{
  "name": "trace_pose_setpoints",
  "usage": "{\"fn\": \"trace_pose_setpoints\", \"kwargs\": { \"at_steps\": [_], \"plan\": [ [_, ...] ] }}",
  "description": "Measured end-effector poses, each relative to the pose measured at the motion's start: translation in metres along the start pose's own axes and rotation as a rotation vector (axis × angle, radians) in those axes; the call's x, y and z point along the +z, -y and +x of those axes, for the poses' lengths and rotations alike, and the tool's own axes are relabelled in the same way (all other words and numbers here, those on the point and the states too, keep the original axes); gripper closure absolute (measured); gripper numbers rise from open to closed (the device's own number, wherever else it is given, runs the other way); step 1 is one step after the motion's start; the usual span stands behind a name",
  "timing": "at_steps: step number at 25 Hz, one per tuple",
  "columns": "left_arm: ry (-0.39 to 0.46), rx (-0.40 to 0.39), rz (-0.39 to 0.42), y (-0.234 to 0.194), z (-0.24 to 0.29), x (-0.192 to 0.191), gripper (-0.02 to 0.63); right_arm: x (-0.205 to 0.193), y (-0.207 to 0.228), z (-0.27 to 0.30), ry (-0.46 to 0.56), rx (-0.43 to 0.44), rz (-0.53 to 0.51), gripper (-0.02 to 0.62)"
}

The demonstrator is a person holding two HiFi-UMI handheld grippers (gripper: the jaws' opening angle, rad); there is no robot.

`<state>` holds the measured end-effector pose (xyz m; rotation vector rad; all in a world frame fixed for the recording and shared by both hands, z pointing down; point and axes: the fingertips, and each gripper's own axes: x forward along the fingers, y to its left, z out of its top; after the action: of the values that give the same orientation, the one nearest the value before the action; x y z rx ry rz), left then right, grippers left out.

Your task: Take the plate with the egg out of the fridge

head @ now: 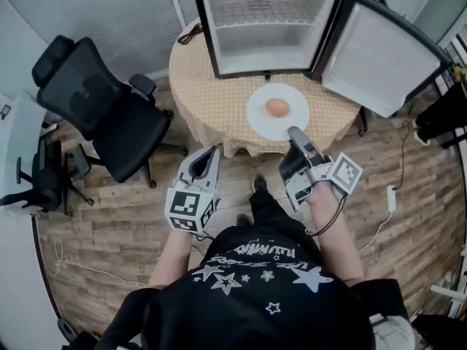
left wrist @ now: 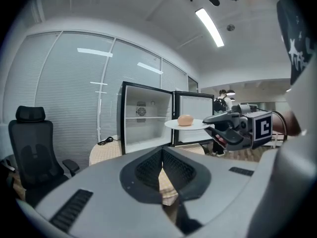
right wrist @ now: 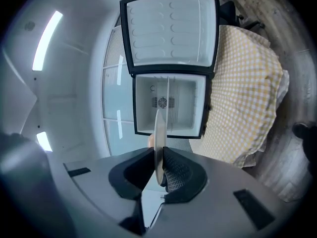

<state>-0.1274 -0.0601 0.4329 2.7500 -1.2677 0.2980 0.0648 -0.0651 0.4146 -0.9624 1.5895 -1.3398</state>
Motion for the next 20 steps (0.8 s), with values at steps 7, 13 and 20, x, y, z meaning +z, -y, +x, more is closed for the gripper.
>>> {"fn": "trace_pose_setpoints", "kwargs": {
  "at_steps": [7,13,20],
  "plan": [
    [-0.001,-0.002,-0.017,0.016,-0.008,-0.005,0.601,0.007,-0.004,-0.022,0.027,0.003,0.002,0.538],
    [0.003,0.038,-0.009,0.025,-0.017,-0.002,0.601,0.007,-0.004,-0.031,-0.009,0.024,0.013,0.538],
    [0.053,0.079,-0.006,0.082,-0.013,0.017,0.601,0.029,-0.012,-0.086,-0.051,0.033,0.01,0.538]
  ]
}}
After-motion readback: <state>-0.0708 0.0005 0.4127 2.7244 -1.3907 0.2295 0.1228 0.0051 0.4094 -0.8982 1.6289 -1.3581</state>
